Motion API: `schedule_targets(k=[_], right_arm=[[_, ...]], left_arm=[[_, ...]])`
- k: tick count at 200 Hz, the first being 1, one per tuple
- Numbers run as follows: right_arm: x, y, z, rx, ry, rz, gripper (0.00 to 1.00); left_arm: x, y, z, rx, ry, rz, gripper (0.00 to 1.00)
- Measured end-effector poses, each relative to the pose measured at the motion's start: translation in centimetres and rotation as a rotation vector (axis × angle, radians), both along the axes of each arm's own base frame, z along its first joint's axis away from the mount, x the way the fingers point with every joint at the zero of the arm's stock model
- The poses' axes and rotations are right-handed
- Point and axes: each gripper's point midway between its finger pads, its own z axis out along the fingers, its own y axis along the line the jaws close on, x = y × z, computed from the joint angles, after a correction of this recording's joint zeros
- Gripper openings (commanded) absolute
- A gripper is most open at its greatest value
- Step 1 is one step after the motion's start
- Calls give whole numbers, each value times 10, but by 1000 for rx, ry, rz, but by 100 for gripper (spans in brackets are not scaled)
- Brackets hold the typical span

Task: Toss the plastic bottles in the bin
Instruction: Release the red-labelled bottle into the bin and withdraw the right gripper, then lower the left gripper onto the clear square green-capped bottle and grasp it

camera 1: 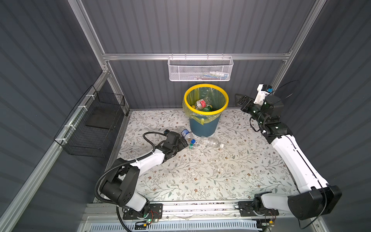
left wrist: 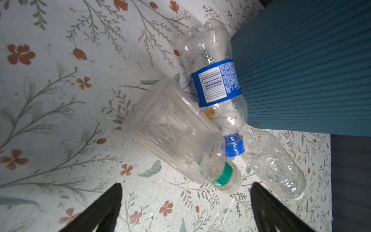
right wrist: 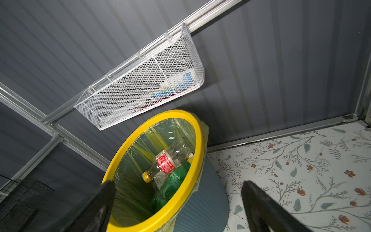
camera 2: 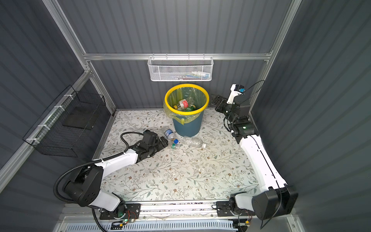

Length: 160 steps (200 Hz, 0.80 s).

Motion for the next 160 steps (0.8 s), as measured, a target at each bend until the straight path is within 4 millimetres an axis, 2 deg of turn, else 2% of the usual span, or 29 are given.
schedule_targets(k=[65,107,130,160], right_arm=[[-2,-27,-9,46,8,-52,99],[-9,-39,-8,83,-14,-76,99],[-8,-43,-10,105,-13,-79,99],[-7,-46,-14,127,-6,-77,99]], left_arm=[[19,-12,-16,-31,59,61,100],[19,-11,-27,-16,92,73,98],[21,-6,-37,2,119,83,95],[25,-3,-38,15,120,78,87]])
